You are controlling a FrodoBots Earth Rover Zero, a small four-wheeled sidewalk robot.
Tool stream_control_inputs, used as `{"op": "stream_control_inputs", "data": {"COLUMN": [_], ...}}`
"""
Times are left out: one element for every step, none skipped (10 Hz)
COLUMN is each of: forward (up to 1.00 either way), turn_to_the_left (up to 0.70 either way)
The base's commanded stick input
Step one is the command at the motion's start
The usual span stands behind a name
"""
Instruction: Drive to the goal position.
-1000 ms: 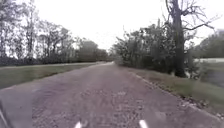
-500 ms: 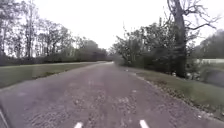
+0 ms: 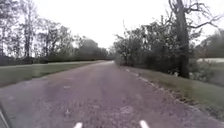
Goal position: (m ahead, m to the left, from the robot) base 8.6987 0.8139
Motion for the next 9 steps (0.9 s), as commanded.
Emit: {"op": "stream_control_inputs", "data": {"forward": [0.70, 0.70, 0.70, 0.70, 0.70, 0.70, 0.70, 0.70, 0.70], "turn_to_the_left": [0.00, 0.00, 0.00, 0.00, 0.00, 0.00, 0.00, 0.00, 0.00]}}
